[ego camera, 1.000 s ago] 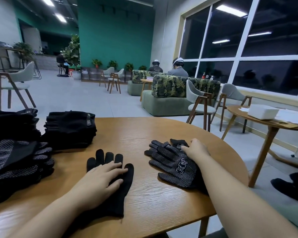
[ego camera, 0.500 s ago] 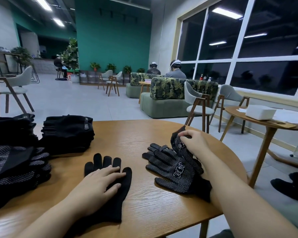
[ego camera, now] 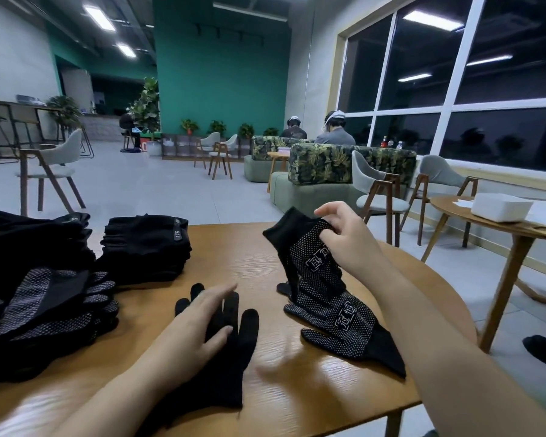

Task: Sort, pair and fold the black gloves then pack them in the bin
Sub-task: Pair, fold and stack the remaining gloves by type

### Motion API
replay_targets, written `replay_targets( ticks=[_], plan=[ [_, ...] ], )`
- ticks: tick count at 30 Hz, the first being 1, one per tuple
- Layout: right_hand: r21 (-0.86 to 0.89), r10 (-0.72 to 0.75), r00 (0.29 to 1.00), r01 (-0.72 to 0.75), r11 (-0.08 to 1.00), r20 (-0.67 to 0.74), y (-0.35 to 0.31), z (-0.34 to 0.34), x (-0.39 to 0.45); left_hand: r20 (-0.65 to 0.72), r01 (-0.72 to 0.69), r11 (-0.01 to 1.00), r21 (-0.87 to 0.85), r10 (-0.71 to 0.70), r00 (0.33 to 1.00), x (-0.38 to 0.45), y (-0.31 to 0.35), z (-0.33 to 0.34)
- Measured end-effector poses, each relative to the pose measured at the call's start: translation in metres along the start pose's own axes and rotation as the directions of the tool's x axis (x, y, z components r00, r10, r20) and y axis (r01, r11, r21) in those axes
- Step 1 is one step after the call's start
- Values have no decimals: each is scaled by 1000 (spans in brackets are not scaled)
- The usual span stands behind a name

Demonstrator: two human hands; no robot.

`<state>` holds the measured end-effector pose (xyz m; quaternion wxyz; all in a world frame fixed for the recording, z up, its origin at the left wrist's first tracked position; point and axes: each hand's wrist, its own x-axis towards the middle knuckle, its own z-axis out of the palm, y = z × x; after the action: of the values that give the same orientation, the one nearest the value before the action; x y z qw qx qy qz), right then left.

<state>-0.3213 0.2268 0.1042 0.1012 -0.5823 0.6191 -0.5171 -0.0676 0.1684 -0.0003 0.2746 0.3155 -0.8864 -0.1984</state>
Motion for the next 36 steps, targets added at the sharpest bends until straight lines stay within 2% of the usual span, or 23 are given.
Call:
replay_targets(
  ticks=[3, 5, 7, 10, 13, 16, 21, 24, 28, 31, 34, 36],
  plan=[
    [47, -49, 996, 46, 998, 68, -15, 13, -3, -212, -48, 993, -108, 24, 977, 9, 6, -13],
    [79, -89, 990, 81, 994, 109, -24, 23, -7, -280, -97, 987, -126, 58, 958, 17, 11, -22],
    [92, -112, 979, 97, 991, 173, -32, 34, -11, -277, -136, 982, -130, 95, 956, 21, 16, -30],
    [87, -138, 957, 119, 989, 255, -39, 50, -17, -258, -162, 961, -224, 102, 961, 22, 20, -38],
    [100, -139, 945, 114, 988, 297, -43, 61, -21, -295, -198, 948, -247, 121, 948, 17, 20, -43],
    [81, -139, 945, 120, 989, 297, -45, 68, -24, -344, -258, 943, -212, 175, 922, 9, 20, -47],
    [-36, -141, 957, 155, 987, 254, -48, 79, -28, -461, -231, 953, -195, 119, 879, -1, 23, -48],
    [-99, -182, 962, 205, 974, 203, -52, 81, -36, -535, -207, 975, -78, 135, 834, 1, 24, -52],
    [-41, -202, 964, 212, 976, 170, -59, 77, -51, -561, -156, 961, 228, 260, 786, 4, 33, -65],
    [-22, -219, 948, 230, 973, 231, -59, 77, -60, -534, -89, 921, 379, 296, 792, 6, 40, -70],
    [-135, -242, 928, 288, 948, 283, -57, 77, -62, -503, -45, 891, 451, 295, 812, 8, 44, -71],
    [-188, -255, 927, 312, 931, 276, -55, 77, -59, -497, -64, 892, 447, 307, 811, 9, 49, -71]
  ],
)
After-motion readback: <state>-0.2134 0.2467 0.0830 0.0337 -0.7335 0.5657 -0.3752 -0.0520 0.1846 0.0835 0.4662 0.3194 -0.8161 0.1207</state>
